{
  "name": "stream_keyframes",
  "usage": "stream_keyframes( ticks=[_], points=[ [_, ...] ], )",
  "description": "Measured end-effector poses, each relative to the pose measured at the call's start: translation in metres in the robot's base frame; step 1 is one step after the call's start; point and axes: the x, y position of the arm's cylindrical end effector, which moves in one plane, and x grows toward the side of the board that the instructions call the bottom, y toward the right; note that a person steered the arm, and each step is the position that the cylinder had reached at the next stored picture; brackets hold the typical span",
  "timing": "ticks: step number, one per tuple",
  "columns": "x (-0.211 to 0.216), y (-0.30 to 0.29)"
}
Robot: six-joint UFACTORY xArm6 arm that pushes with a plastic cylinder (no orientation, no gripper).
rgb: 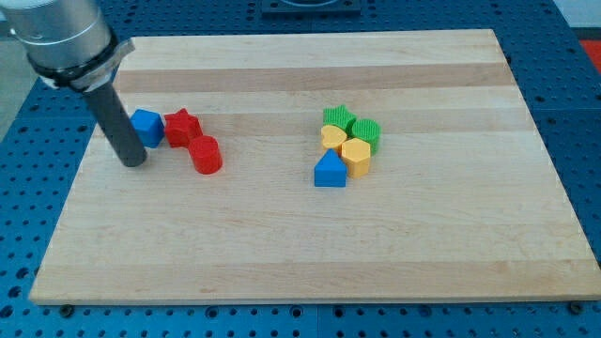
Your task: Slide the red circle slightly right
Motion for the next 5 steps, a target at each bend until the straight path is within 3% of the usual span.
stream_keyframes(
  ticks=[5],
  points=[
    [-0.005,0.126]
  ],
)
